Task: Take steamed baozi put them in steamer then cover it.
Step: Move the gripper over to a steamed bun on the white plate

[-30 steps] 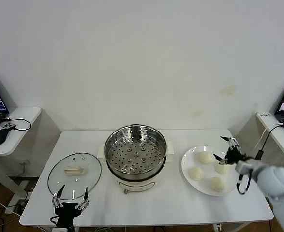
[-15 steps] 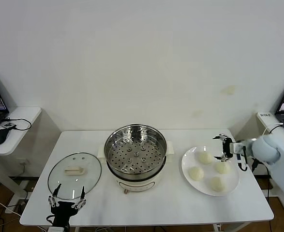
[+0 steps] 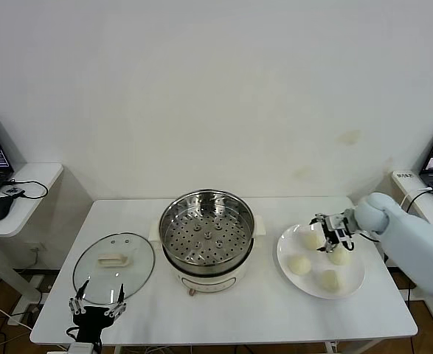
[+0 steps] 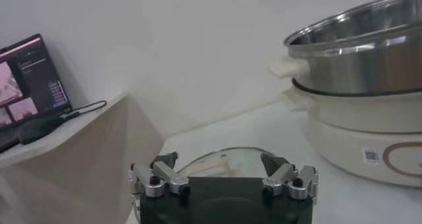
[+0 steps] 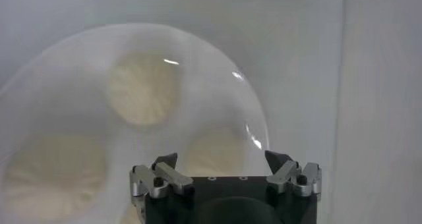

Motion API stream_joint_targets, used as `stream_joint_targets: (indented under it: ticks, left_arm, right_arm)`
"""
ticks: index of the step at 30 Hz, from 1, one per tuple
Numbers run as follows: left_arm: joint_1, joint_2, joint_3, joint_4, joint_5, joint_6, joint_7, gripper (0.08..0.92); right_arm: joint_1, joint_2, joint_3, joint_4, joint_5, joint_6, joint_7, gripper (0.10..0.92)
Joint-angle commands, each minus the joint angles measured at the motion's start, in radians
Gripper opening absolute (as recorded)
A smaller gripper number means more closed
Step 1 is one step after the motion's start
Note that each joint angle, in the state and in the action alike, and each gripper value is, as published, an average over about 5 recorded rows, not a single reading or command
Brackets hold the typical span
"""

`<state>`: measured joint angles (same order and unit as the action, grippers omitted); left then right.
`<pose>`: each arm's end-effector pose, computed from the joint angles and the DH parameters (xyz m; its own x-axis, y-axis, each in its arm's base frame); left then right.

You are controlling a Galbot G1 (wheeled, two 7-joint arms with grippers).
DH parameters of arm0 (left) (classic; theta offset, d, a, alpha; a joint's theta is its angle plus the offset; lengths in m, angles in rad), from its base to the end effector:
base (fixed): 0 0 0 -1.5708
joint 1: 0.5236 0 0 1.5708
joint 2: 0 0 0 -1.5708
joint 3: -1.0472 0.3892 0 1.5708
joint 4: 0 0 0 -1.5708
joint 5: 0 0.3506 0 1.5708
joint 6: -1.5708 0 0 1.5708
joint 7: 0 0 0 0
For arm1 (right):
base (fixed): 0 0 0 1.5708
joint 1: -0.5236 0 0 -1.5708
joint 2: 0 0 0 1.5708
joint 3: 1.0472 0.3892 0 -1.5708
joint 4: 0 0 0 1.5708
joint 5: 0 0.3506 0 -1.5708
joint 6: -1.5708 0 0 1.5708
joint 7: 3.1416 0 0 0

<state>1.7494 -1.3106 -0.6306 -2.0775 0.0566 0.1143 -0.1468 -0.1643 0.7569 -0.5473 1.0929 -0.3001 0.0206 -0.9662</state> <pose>0.1014 0.0880 -0.3520 -0.9603 -0.1411 0.2405 -0.0479 0.9331 0.3564 0.5402 -0.2125 -0.2508 -0.3379 -0.1599 0.9275 -0.9187 -0.1580 -0.3619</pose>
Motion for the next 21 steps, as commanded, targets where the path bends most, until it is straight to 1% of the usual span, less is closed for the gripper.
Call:
stream_joint_targets:
  ticks: [1,12,17,21]
  left_arm:
    - [-0.001,0.001,-0.002,0.004,-0.001,0.000,0.000,0.823]
    - [-0.010,0.001,-0.001,0.006,-0.001,0.000,0.000,0.823]
    - [-0.010,-0.001,-0.001,0.006,-0.001,-0.001,-0.001,0.823]
    - [-0.009,0.004,-0.006,0.006,-0.001,-0.001,-0.001,0.823]
  right_arm:
    - [0.055,0.058,-0.069,-0.103,-0.023,0.003,-0.023,0.819]
    - [0.051,0.089,-0.044,-0.155,-0.053,0.003,-0.012,0.753]
    - [0.055,0.107,-0.038,-0.176,-0.065,0.000,-0.011,0.703]
    - [0.057,0.115,-0.040,-0.188,-0.069,-0.001,-0.012,0.681]
